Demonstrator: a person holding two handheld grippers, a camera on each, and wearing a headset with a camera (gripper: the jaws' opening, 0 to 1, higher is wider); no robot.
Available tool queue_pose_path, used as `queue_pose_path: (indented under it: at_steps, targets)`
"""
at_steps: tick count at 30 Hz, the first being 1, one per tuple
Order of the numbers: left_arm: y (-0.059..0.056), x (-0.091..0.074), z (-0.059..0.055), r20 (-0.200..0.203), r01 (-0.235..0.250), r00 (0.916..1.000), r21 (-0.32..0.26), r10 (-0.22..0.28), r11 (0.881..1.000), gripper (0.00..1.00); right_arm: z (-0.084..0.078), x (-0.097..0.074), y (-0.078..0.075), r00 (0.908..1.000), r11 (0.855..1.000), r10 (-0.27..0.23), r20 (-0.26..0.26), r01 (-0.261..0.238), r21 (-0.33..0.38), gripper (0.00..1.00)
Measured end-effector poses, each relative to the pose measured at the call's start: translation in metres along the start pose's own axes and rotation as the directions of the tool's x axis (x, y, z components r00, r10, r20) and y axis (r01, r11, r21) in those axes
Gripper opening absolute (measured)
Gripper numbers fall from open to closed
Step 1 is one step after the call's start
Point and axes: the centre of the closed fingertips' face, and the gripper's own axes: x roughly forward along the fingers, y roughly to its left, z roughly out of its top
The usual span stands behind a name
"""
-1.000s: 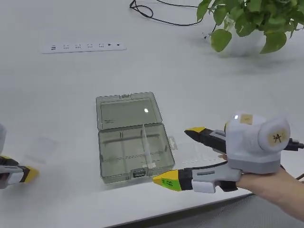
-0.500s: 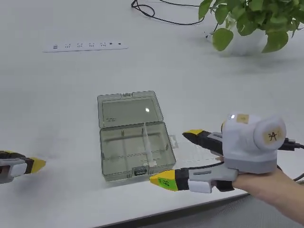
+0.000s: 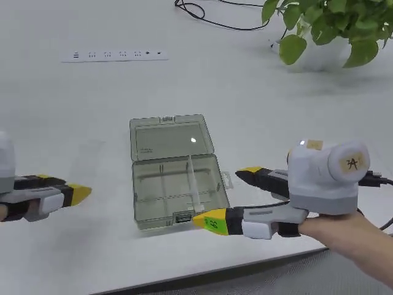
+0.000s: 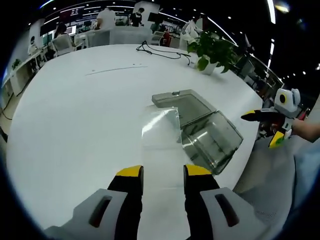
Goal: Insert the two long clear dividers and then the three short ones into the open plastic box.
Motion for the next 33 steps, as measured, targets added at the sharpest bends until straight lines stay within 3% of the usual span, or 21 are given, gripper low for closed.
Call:
queue_pose_path:
  at_steps: [3,8,13,24,29,33]
  targets:
    - [-0.011,0.002,0.008,0.044,0.007,0.9990,0.002,-0.007,1.000,0.30,0.011,0.001,0.001,0.9992,0.996,0.010,0.038,-0.013,0.088,0.83]
    - [-0.028,0.007,0.019,0.096,0.021,0.9951,0.023,-0.023,1.000,0.30,0.023,0.003,0.000,0.9973,0.993,0.013,0.072,-0.022,0.118,0.80]
    - [-0.041,0.015,0.023,0.120,0.037,0.9920,0.024,-0.040,0.999,0.30,0.034,0.009,0.002,0.9954,0.990,0.016,0.095,-0.029,0.135,0.77]
    - [-0.076,0.026,0.034,0.187,0.084,0.9786,0.011,-0.085,0.996,0.30,0.070,0.026,0.003,0.9800,0.973,0.015,0.198,-0.060,0.224,0.68]
    - [-0.088,0.027,0.039,0.219,0.094,0.9714,0.006,-0.093,0.996,0.30,0.073,0.036,0.003,0.9828,0.961,0.025,0.183,-0.075,0.268,0.54]
    - [-0.094,0.028,0.040,0.232,0.100,0.9678,0.002,-0.098,0.995,0.30,0.071,0.042,0.006,0.9870,0.940,0.042,0.155,-0.091,0.329,0.40]
